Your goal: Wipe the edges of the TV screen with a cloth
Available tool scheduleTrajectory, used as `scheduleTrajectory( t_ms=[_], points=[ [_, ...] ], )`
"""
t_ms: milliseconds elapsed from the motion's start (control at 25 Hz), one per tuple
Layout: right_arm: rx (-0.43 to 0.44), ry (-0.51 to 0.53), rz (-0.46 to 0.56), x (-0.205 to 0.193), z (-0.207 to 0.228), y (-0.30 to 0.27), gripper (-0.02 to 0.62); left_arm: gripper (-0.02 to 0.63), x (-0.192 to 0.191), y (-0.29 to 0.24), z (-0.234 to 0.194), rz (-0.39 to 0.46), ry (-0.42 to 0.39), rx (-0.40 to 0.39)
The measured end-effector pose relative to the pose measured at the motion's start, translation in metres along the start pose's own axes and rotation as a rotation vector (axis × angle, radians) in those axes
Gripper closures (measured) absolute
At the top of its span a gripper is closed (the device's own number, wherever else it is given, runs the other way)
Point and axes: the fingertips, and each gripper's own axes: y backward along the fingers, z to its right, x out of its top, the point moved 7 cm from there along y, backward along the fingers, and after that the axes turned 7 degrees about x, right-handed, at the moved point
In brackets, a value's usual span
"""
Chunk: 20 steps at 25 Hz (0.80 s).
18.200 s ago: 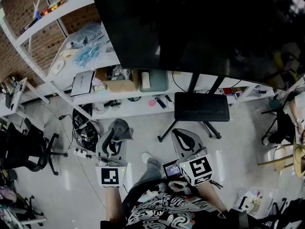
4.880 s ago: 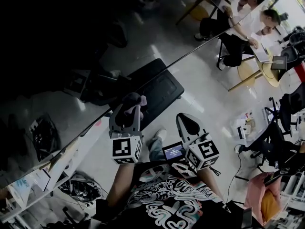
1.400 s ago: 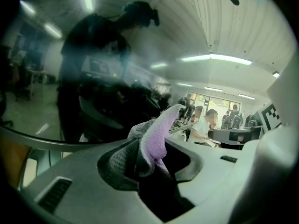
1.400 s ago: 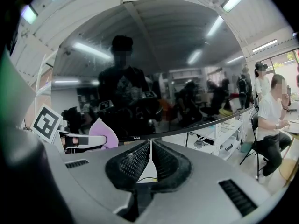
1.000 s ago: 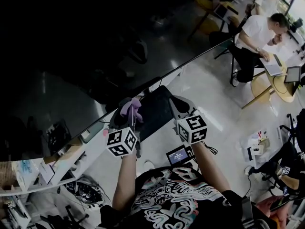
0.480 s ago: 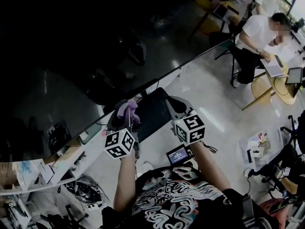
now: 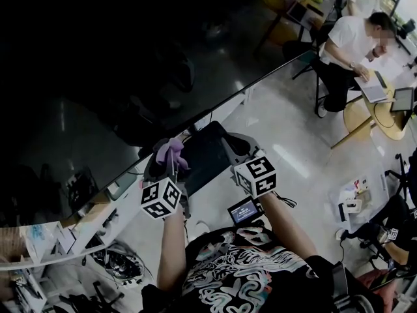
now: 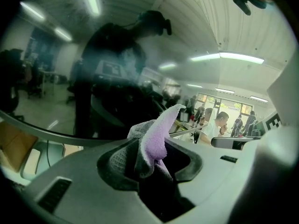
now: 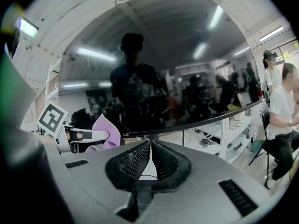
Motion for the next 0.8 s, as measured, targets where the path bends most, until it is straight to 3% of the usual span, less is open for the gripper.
scheduleTrajectory(
  t_ms=[800],
  points=[
    [-0.012, -0.009, 0.028, 0.003, 0.027, 0.027, 0.559, 0.453, -0.001, -0.008, 0.022, -0.008, -0.012, 0.018]
  ],
)
